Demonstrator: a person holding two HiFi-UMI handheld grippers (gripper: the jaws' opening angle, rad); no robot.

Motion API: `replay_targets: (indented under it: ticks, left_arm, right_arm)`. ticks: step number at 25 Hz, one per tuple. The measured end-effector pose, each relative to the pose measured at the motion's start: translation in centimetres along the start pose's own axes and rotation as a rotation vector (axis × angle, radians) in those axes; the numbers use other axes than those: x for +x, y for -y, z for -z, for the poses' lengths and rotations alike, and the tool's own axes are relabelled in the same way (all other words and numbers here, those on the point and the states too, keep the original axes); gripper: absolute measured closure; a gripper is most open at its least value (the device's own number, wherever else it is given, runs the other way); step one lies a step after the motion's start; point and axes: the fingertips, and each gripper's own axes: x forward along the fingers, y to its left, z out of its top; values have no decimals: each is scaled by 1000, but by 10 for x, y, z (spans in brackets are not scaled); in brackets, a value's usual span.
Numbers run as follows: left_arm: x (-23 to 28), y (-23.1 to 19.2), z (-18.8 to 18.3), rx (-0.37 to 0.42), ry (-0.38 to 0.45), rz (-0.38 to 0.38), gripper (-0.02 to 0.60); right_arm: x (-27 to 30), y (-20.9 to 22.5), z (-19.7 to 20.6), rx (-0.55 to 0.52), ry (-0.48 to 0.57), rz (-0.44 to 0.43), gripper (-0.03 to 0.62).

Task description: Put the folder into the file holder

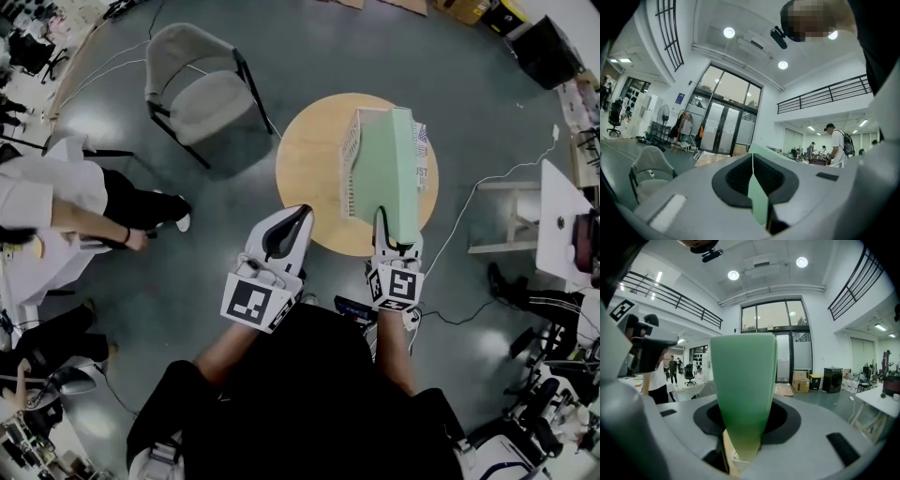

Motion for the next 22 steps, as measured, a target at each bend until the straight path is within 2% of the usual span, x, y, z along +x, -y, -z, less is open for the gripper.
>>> replay_targets:
  ticks: [22]
  left_arm:
    - [3,-11,1,-8,-5,-6,571]
  right_arm:
    - [18,-1,19,-11,-50,-2,444]
